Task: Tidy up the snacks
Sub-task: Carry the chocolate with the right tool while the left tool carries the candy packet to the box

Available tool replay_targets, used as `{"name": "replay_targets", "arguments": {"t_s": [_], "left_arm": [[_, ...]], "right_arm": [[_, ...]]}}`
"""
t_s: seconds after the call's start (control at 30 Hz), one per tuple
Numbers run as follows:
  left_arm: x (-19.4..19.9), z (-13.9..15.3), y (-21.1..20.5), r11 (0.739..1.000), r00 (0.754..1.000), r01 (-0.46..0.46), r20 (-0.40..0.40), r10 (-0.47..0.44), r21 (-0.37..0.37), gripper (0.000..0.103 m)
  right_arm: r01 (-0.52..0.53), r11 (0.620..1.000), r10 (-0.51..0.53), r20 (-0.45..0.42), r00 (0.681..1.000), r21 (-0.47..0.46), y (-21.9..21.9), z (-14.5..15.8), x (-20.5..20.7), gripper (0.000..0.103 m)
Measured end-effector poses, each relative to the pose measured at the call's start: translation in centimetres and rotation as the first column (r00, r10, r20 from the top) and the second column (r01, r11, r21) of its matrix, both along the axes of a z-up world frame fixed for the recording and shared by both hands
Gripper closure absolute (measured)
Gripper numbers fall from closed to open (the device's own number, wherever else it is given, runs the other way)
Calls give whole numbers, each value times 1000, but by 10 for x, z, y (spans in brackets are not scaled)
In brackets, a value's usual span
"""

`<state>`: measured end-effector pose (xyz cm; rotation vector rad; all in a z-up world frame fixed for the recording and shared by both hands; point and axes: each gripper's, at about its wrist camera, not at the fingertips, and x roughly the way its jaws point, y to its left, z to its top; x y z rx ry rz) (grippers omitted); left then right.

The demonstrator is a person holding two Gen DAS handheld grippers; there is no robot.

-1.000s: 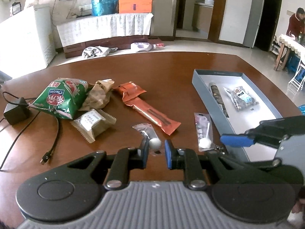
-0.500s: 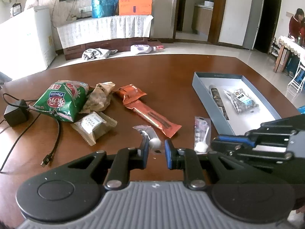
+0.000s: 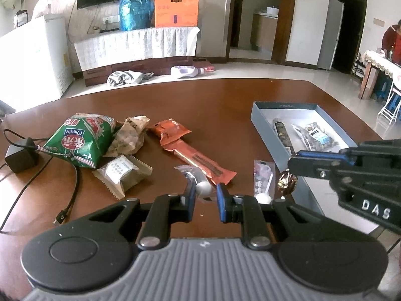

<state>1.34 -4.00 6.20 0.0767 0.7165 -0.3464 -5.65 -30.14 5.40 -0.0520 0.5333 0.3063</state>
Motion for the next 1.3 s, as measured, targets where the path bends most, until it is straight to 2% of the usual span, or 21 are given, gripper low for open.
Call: {"name": "replay_targets", "arguments": {"t_s": [0.47, 0.6, 0.77, 1.0, 1.17, 1.3], "left_arm": [[2, -3, -12, 999, 999, 29, 15, -29, 16, 86], [3, -3, -14, 999, 999, 31, 29, -31, 12, 86], [3, -1, -16, 1000, 997, 30, 71, -31, 4, 86], [5, -2, -30, 998, 991, 52, 123, -56, 34, 86], [5, 2, -41, 996, 984, 89, 157, -86, -7, 86], [1, 5, -55, 987, 970, 156, 192, -146, -34, 86]], "right_arm": [[51, 998, -52, 34, 998, 35, -18, 7, 1, 96], [70, 995, -74, 60, 995, 75, -27, 2, 0, 96], [83, 989, -93, 73, 993, 123, -39, 1, 5, 96], [78, 986, -88, 65, 994, 147, -44, -5, 13, 96], [87, 980, -106, 101, 989, 178, -58, 4, 12, 96], [120, 972, -146, 116, 983, 203, -77, 9, 9, 96]]}}
